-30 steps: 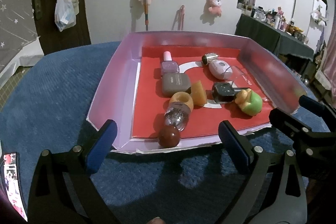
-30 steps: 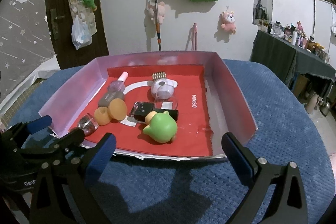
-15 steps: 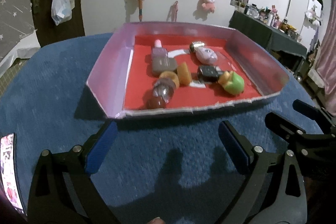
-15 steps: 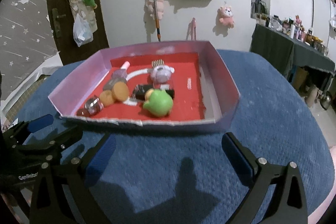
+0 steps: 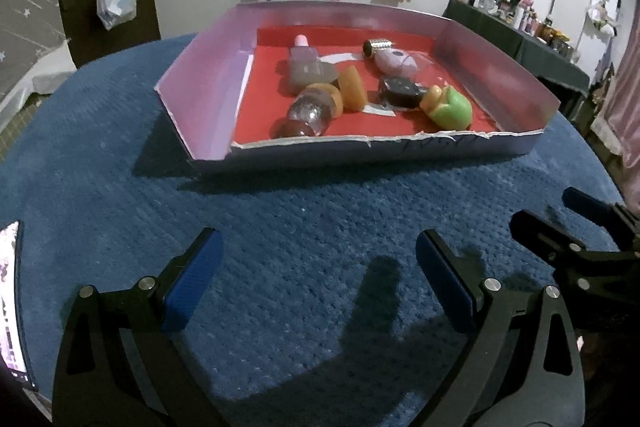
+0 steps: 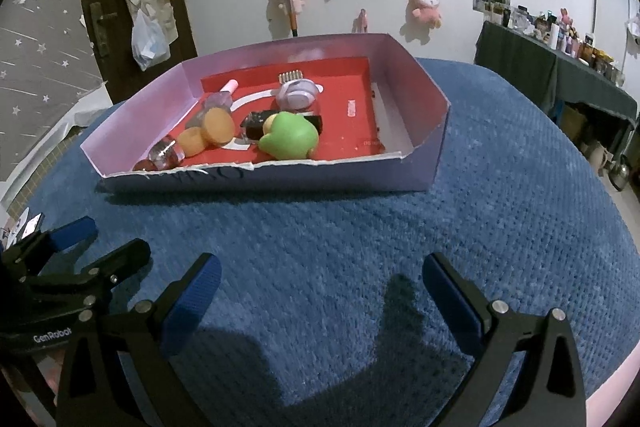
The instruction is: Organize rigid objects
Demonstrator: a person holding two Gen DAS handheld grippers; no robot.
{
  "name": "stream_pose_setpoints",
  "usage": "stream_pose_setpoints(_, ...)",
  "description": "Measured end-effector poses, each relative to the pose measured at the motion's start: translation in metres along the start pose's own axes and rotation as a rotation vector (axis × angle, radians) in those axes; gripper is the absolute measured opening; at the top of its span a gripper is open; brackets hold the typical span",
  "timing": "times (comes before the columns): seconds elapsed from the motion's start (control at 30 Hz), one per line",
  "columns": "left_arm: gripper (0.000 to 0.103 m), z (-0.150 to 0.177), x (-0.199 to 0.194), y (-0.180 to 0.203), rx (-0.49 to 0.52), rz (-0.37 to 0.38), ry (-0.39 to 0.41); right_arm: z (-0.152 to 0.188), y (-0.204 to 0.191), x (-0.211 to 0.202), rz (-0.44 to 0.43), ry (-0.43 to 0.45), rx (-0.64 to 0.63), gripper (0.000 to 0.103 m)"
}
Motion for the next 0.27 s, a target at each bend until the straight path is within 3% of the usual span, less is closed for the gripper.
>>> stream_pose_setpoints(0.27, 0.098, 0.0040, 0.0074, -0.0043, -0.023, 0.003, -0.030, 0.0042, 0.0021, 0.0058, 0.009, -0.012, 0.006, 0.103)
Point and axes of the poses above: each gripper's, at about its wrist camera, not at the fingertips, and x roughly the way its jaws point, y to its right, z to its underside, the point moved 7 cm from there along x, roughly the way its jaws point, and after that the axes turned 2 degrees about -z, right-handed, at the moved point
